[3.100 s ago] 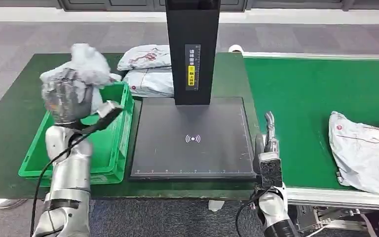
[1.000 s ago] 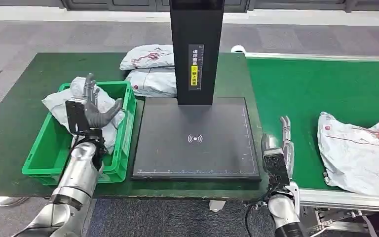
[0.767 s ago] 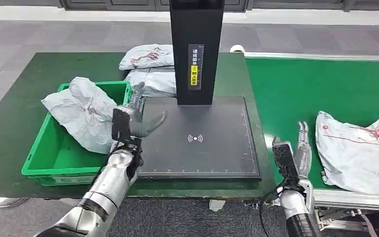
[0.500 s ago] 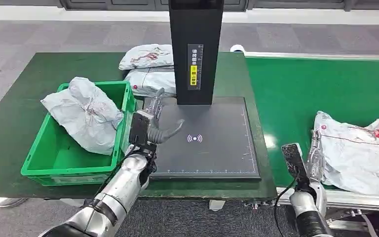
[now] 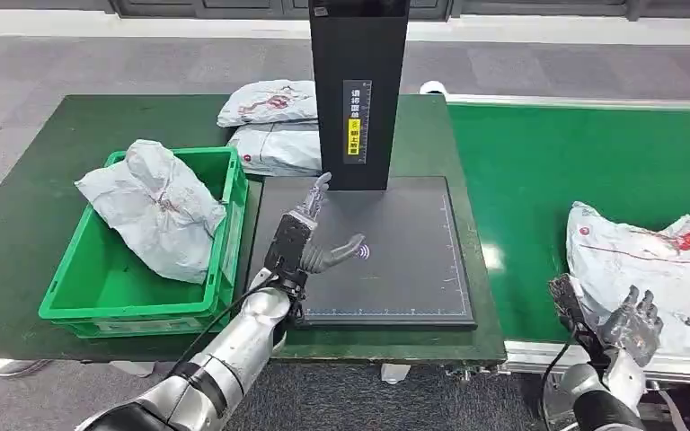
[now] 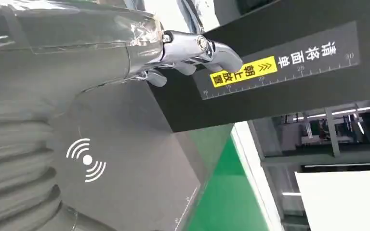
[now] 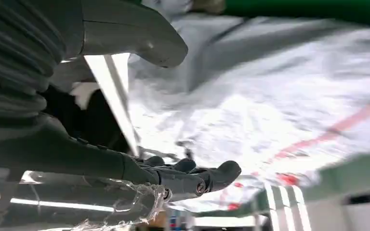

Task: Moved the parcel from conveyor to table for the left to box.

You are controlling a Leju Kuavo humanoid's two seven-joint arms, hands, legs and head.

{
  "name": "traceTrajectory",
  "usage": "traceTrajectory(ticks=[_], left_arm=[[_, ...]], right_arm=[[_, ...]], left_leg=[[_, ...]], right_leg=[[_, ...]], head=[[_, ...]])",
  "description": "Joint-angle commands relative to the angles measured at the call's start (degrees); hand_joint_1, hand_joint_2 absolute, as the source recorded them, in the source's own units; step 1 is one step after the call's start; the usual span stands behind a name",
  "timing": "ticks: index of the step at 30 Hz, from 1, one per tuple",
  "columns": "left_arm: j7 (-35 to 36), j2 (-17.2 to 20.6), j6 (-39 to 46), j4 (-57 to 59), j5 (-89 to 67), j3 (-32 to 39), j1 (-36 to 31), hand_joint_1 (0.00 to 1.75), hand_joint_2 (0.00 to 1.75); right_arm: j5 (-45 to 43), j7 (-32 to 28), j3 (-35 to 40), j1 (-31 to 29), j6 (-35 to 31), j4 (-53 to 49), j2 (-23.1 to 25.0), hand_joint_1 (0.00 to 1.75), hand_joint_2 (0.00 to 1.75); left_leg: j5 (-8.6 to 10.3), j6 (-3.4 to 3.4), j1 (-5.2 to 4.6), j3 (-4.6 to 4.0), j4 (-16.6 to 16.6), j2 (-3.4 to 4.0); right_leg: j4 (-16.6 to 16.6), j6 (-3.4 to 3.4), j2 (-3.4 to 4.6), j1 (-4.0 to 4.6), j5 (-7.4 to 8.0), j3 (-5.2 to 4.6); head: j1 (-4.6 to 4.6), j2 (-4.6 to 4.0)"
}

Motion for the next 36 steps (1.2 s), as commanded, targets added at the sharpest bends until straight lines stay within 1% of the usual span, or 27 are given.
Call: traceTrajectory(ticks=[1,4,8,9,10,11,13,14,15,16,17,18,19,20,21,22,23,25,27,28,29,30,31,32,34,36], left_arm=[[-0.53,1.85,0.29,4.28,1.08,-2.44,-1.34,0.0,1.75],[-0.56,1.87,0.63,3.96,1.21,-2.21,-1.3,0.0,1.75],[-0.85,2.36,0.97,3.37,1.43,-1.75,-0.92,0.0,1.75],[-1.04,2.27,0.96,3.71,1.38,-1.5,-1.07,0.0,1.75],[-1.07,2.36,1.02,3.38,1.44,-1.37,-0.87,0.0,1.75],[-0.96,2.45,1.04,2.84,1.46,-1.18,-0.57,0.0,1.75],[-0.89,2.7,1.09,2.38,1.45,-1.07,-0.33,0.0,1.75],[-0.88,2.91,0.99,2.16,1.45,-0.97,-0.2,0.0,1.75],[-0.88,2.98,0.92,2.13,1.46,-0.95,-0.19,0.0,1.75],[-0.96,3.06,1.02,1.96,1.51,-0.81,-0.1,0.0,1.75],[-1.07,3.22,0.84,1.62,1.5,-0.58,0.11,0.0,1.75],[-1.17,3.4,1.01,1.34,1.53,-0.34,0.37,0.0,1.75],[-1.12,3.58,0.6,1.14,1.57,-0.34,0.52,0.0,1.75],[-1.12,3.58,0.6,1.14,1.57,-0.34,0.52,0.0,1.75],[-1.12,3.58,0.6,1.14,1.57,-0.34,0.52,0.0,1.75],[-1.28,3.69,0.5,0.83,1.48,-0.19,0.69,0.0,1.75],[-1.35,3.77,0.08,0.7,1.41,-0.2,0.72,0.0,1.75],[-1.41,3.82,-0.07,0.72,1.3,-0.21,0.61,0.0,1.75],[-1.41,3.84,-0.12,0.72,1.3,-0.19,0.53,0.0,1.75],[-1.58,3.85,-0.4,0.96,1.2,-0.21,0.35,0.0,1.75],[-1.96,3.86,-0.61,1.28,1.19,0.0,0.1,0.0,1.75],[-2.21,3.89,-0.61,1.49,1.15,0.17,-0.08,0.0,1.75],[-2.52,3.99,-0.49,1.59,1.18,0.5,-0.14,0.0,1.75],[-2.74,4.19,-0.29,1.57,1.16,0.79,-0.11,0.0,1.75],[-2.81,4.47,-0.32,1.43,1.25,1.05,0.09,0.0,1.75],[-2.81,4.71,-0.61,1.01,1.48,1.61,0.42,0.0,1.75]], right_arm=[[1.53,3.79,-4.93,-6.16,2.61,11.64,-1.86,0.0,1.75],[2.39,4.61,-4.58,-6.68,3.49,11.93,-1.97,0.0,1.75],[4.95,7.34,-3.41,-7.89,4.79,12.39,-1.68,0.0,1.75],[4.79,7.65,-3.06,-7.98,5.75,12.5,-1.6,0.0,1.75],[5.41,8.27,-2.7,-8.19,6.43,12.74,-1.63,0.0,1.75],[6.2,8.45,-2.26,-8.55,8.4,13.04,-1.59,0.0,1.75],[6.78,7.17,-1.68,-9.21,11.36,13.34,-1.27,0.0,1.75],[6.31,4.96,-1.94,-9.6,13.04,13.13,-0.61,0.0,1.75],[6.42,5.21,-1.89,-9.7,12.91,13.12,-0.33,0.0,1.75],[4.59,2.52,-3.22,-9.91,14.9,13.05,0.19,0.0,1.75],[7.46,0.64,-1.06,-10.05,14.08,13.17,0.33,0.0,1.75],[8.27,-3.05,-0.19,-10.12,13.64,12.88,0.99,0.0,1.75],[6.73,-4.91,-1.34,-10.51,16.35,13.32,1.73,0.0,1.75],[6.73,-4.91,-1.34,-10.51,16.35,13.32,1.73,0.0,1.75],[6.73,-4.91,-1.34,-10.51,16.35,13.32,1.73,0.0,1.75],[8.05,-7.88,-0.12,-10.24,15.92,13.03,2.2,0.0,1.75],[8.82,-9.63,0.8,-10.22,18.56,13.55,2.55,0.0,1.75],[8.05,-10.49,0.16,-9.98,20.57,13.8,3.02,0.0,1.75],[8.0,-10.56,0.11,-9.67,20.3,13.75,3.16,0.0,1.75],[6.67,-12.16,-0.88,-9.57,25.11,14.06,3.24,0.0,1.75],[2.66,-14.25,-4.4,-9.04,31.17,14.12,3.67,0.0,1.75],[1.03,-16.1,-5.84,-8.41,33.11,13.84,3.72,0.05,1.75],[-2.42,-18.62,-8.89,-7.95,37.03,14.03,3.95,1.75,1.75],[-3.54,-19.88,-9.95,-7.35,38.96,14.13,3.87,1.75,1.75],[-3.77,-20.37,-10.21,-6.98,38.86,14.11,3.96,1.75,1.75],[-3.86,-19.58,-10.7,-6.82,37.77,14.09,4.07,1.75,1.75]], left_leg=[[-0.08,-0.06,0.03,0.18,-0.05,0.18],[-0.04,-0.03,0.01,0.11,-0.03,0.12],[-0.11,-0.05,0.04,0.21,-0.05,0.32],[-0.05,-0.03,0.01,0.12,-0.03,0.22],[-0.09,-0.05,0.04,0.21,-0.06,0.3],[-0.05,-0.03,0.02,0.11,-0.03,0.2],[-0.07,-0.05,0.03,0.18,-0.06,0.26],[-0.06,-0.04,0.03,0.12,-0.04,0.23],[-0.05,-0.04,0.02,0.11,-0.04,0.25],[-0.11,-0.07,0.07,0.21,-0.07,0.41],[-0.08,-0.05,0.04,0.14,-0.05,0.35],[-0.1,-0.06,0.07,0.19,-0.07,0.41],[-0.08,-0.05,0.06,0.13,-0.05,0.35],[-0.1,-0.08,0.07,0.22,-0.09,0.45],[-0.08,-0.06,0.05,0.12,-0.04,0.33],[-0.1,-0.08,0.08,0.19,-0.07,0.41],[-0.11,-0.08,0.1,0.23,-0.08,0.4],[-0.07,-0.07,0.11,0.16,-0.06,0.26],[-0.04,-0.02,0.1,0.12,-0.05,0.2],[-0.07,-0.03,0.13,0.19,-0.07,0.25],[-0.09,-0.03,0.14,0.23,-0.08,0.32],[-0.04,-0.01,0.09,0.12,-0.05,0.16],[-0.04,-0.02,0.1,0.15,-0.06,0.12],[-0.06,-0.03,0.13,0.19,-0.07,0.15],[-0.02,-0.02,0.13,0.18,-0.07,0.08],[-0.04,-0.05,0.17,0.31,-0.15,0.19]], right_leg=[[-0.04,-0.1,0.06,0.05,-0.05,0.13],[-0.01,-0.05,0.02,0.03,-0.04,0.08],[-0.06,-0.09,0.15,0.07,-0.04,0.15],[0.0,-0.05,0.11,0.02,-0.03,0.06],[-0.06,-0.08,0.14,0.06,-0.03,0.15],[0.0,-0.05,0.09,0.03,-0.03,0.07],[-0.03,-0.09,0.12,0.05,-0.04,0.12],[-0.02,-0.07,0.12,0.05,-0.03,0.08],[-0.01,-0.07,0.15,0.03,-0.02,0.06],[-0.06,-0.13,0.24,0.09,-0.02,0.14],[-0.03,-0.09,0.23,0.06,-0.01,0.1],[-0.06,-0.12,0.26,0.09,-0.01,0.13],[-0.03,-0.09,0.23,0.07,0.0,0.08],[-0.08,-0.13,0.3,0.1,0.0,0.15],[0.0,-0.09,0.21,0.07,-0.01,0.08],[-0.04,-0.13,0.25,0.1,-0.02,0.14],[-0.06,-0.14,0.23,0.13,-0.02,0.18],[-0.05,-0.11,0.12,0.13,-0.02,0.15],[-0.02,-0.08,0.07,0.11,-0.03,0.12],[-0.07,-0.11,0.08,0.14,-0.04,0.19],[-0.09,-0.12,0.12,0.16,-0.04,0.23],[-0.02,-0.08,0.02,0.1,-0.04,0.14],[-0.02,-0.1,-0.04,0.11,-0.07,0.18],[-0.06,-0.11,-0.02,0.14,-0.07,0.22],[-0.07,-0.08,-0.06,0.14,-0.06,0.23],[-0.19,-0.13,-0.01,0.19,-0.04,0.33]], head=[[0.0,0.0],[0.0,0.0],[0.0,0.0],[0.0,0.0],[0.0,0.0],[0.0,0.0],[0.02,0.0],[0.0,0.0],[0.02,0.0],[0.02,0.0],[0.02,0.0],[0.0,0.0],[0.02,0.0],[0.02,0.0],[0.0,0.0],[0.02,0.0],[0.0,0.0],[0.0,0.0],[0.0,0.0],[0.0,0.0],[0.0,0.0],[0.0,0.0],[0.0,0.0],[0.02,0.0],[0.02,0.0],[0.02,0.0]])
